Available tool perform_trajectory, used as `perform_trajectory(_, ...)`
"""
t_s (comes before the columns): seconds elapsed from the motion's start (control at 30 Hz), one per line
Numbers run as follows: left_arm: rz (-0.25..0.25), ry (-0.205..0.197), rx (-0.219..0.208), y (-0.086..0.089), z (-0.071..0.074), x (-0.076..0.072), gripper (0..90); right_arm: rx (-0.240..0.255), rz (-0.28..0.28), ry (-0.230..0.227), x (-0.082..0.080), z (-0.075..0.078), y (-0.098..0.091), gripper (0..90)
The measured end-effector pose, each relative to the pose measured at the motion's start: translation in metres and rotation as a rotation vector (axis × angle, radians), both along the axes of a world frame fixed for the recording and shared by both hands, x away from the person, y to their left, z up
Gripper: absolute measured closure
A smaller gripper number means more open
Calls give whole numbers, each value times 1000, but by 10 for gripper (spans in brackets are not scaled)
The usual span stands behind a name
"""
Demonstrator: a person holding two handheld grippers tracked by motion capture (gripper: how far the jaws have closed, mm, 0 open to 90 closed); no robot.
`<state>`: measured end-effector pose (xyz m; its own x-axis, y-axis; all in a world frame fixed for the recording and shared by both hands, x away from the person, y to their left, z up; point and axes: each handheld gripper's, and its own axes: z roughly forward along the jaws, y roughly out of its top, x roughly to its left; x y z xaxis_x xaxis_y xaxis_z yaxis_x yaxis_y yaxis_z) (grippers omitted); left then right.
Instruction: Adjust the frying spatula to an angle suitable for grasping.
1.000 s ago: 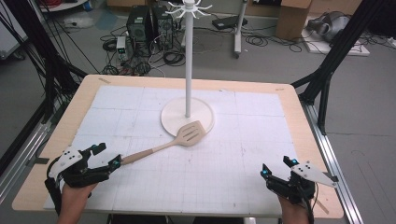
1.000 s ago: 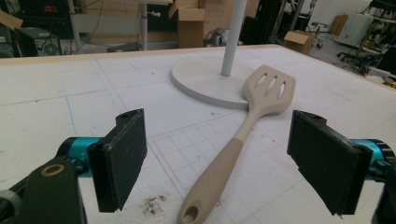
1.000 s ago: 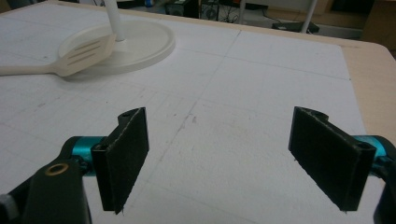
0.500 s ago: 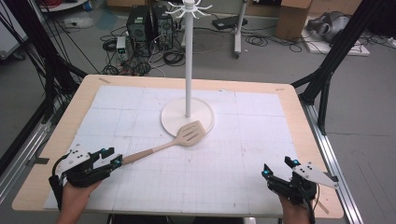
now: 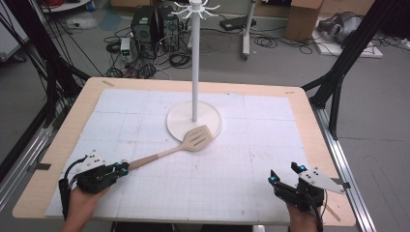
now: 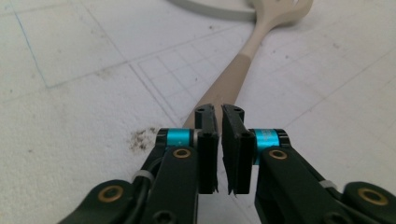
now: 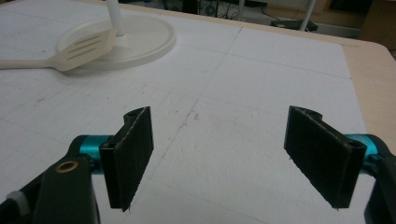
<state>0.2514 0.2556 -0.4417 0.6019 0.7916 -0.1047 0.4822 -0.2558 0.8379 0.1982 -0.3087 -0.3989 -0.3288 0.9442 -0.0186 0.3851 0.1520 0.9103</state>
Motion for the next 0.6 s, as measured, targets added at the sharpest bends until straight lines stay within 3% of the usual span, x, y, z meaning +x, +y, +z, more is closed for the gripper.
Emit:
perform_trajectory(0.13,-3,48,49,-5,-4,2,894,4,0,6,0,0,1,229)
perform_trajectory(0.2,2,57,49,-5,-4,4,896,4,1,4,1,-1,0,229)
perform_trajectory(0.47,52,50,68,-7,-2,8,896,5,-1,6,2,-1,1,229)
perform_trajectory(0.6,69,40,106,-9,-1,10,896,4,2,8,2,-2,1,230)
